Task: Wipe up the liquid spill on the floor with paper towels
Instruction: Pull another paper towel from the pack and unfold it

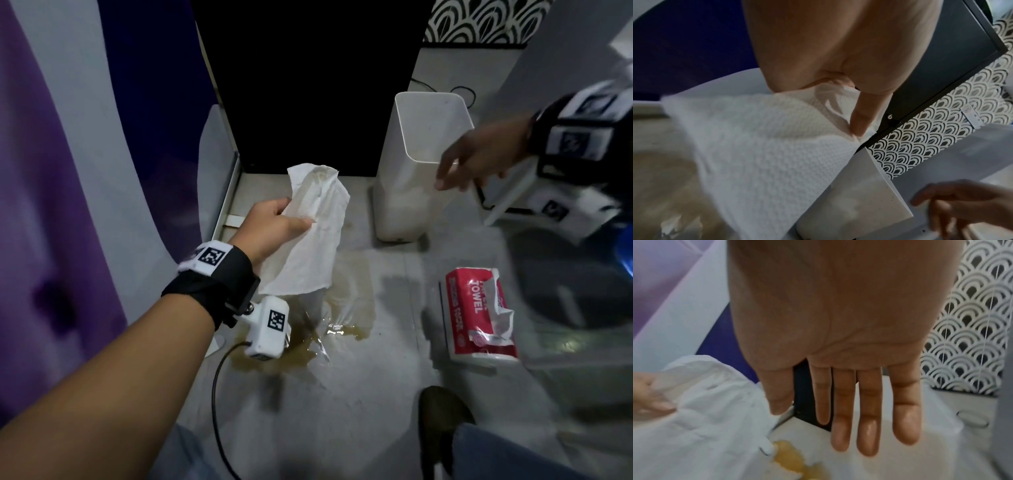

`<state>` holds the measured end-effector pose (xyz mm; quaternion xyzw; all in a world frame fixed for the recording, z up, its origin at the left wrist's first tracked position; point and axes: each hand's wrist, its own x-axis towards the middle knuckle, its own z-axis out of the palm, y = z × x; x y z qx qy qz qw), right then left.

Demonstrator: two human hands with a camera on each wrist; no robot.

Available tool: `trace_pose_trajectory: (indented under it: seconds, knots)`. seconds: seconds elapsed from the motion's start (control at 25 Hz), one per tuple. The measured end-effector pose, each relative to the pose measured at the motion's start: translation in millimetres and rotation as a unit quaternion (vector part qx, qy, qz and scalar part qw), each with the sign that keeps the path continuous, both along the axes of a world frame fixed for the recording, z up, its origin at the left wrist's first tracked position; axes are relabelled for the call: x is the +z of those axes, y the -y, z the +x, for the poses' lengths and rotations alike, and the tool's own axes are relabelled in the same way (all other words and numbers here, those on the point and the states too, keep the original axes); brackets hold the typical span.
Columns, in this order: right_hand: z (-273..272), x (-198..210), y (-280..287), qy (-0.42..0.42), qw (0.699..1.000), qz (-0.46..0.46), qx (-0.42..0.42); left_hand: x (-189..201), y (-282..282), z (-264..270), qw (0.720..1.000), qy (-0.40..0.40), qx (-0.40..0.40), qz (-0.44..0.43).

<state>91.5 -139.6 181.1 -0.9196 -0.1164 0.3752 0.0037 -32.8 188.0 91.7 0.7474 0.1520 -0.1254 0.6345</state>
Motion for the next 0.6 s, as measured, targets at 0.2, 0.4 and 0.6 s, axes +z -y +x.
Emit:
trace_pose_trajectory:
  seconds: [0.2,0.4,0.6]
  knots:
    - [-69.1,-82.6,-95.6,-0.082,0.939,0.279,-0.182,-21.9,4.8,-24.0,0.987,-0.033,0.055,-0.145]
    - [-89.9,-135.7,-114.0,-0.289,0.757,0.489,-0.323,-47.7,-16.5,-46.4,0.960,-0.086,0.100,-0.247]
    - [-71.4,-138.8,-103.4,-0.234,0.736,0.531,-0.349,-46.4,-32.1,-48.3,0.985,-0.025,0.137,-0.099]
